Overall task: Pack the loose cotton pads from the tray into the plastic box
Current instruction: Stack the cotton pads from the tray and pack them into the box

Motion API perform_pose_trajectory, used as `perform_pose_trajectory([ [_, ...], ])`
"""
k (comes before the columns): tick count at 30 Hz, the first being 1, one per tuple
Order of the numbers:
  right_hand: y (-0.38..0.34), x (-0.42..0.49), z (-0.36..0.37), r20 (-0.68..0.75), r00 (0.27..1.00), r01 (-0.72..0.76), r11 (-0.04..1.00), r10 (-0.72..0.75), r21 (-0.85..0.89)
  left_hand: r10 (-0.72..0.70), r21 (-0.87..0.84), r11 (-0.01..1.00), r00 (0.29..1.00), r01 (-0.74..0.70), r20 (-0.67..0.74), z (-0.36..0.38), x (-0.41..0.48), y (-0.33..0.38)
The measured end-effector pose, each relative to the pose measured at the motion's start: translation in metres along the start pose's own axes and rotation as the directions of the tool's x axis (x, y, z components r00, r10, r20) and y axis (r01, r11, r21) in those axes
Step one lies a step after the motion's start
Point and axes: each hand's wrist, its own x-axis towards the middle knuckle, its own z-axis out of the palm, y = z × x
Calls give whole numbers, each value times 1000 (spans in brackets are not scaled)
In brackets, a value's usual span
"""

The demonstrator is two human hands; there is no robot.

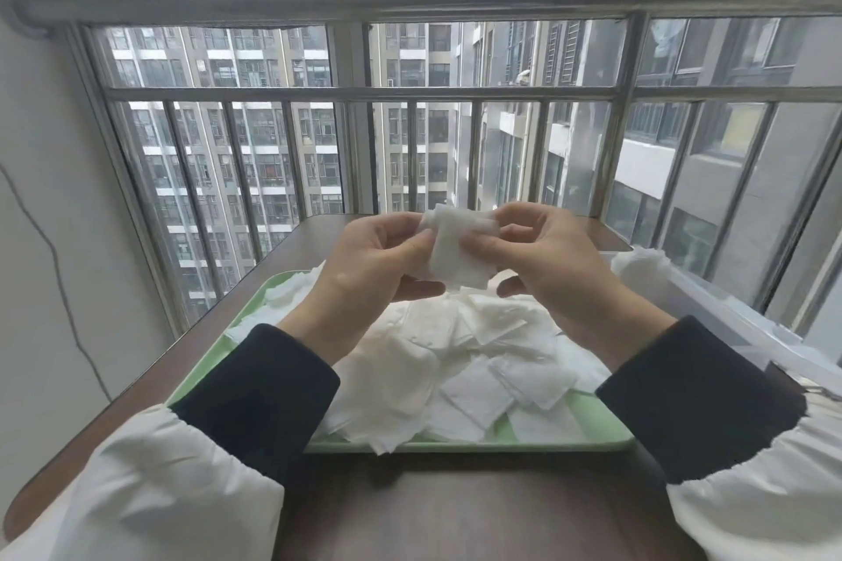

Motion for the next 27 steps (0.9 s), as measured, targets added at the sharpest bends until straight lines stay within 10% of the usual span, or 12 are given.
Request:
perform_pose_trajectory([
  [9, 6, 3, 3, -151, 984, 39, 944, -94, -328, 16, 49, 999, 997, -13, -78, 1, 1, -3],
  [17, 8, -2, -4, 142, 990, 125, 431, 8, -894, -50, -18, 999, 973, 47, -225, -9, 9, -10],
  [27, 5, -1, -5, 56, 994, 98, 548, -92, -831, -46, 12, 999, 972, 50, -230, -8, 9, -11],
])
